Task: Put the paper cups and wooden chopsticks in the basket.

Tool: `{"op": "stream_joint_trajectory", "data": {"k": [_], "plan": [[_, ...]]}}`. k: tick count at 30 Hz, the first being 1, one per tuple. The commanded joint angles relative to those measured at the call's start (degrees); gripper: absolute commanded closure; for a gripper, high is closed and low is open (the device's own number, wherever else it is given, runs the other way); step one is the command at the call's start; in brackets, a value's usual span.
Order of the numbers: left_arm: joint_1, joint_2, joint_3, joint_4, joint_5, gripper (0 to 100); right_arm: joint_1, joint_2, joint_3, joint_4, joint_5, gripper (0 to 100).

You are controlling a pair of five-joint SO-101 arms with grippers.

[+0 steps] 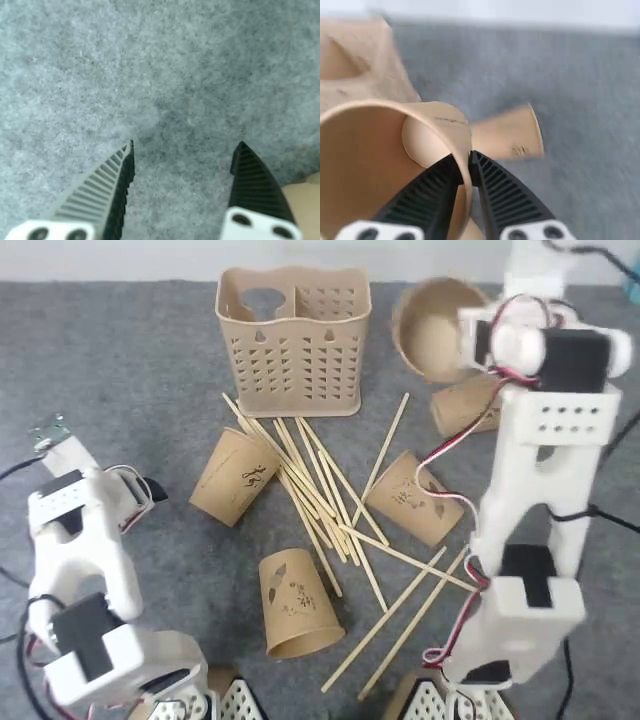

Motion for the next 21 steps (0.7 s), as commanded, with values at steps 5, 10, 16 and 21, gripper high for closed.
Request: {"op": "stream_joint_trajectory", "data": {"k": [5,10,16,21], "plan": [[0.5,0.0,-2.2,-0.7,0.5,70,10.4,-7.9,14.7,2.1,6.0,99.3],[0.5,0.0,-2.2,-0.7,0.5,70,15.9,-7.8,26.8,-2.7,8.9,99.2],[0.5,0.0,-2.2,-0.7,0.5,70,16.0,-8.5,43.6,-10.1,10.3,99.2],[0.4,0.0,-2.2,-0.6,0.4,70,15.4,-7.9,45.6,-8.8,10.1,97.2]]}}
